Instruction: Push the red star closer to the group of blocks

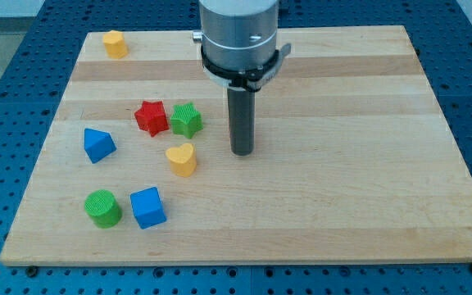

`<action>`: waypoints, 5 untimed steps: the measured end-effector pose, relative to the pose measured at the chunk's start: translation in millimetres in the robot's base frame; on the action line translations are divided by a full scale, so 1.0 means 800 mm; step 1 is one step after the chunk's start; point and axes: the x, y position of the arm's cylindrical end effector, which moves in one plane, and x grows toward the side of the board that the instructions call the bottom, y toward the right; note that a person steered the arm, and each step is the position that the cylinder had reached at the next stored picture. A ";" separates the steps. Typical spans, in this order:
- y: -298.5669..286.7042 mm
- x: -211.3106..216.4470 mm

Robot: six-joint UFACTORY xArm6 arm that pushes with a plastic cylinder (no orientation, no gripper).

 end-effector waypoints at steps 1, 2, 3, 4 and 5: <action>0.000 -0.023; 0.000 -0.047; -0.003 -0.076; -0.009 -0.103; -0.019 -0.126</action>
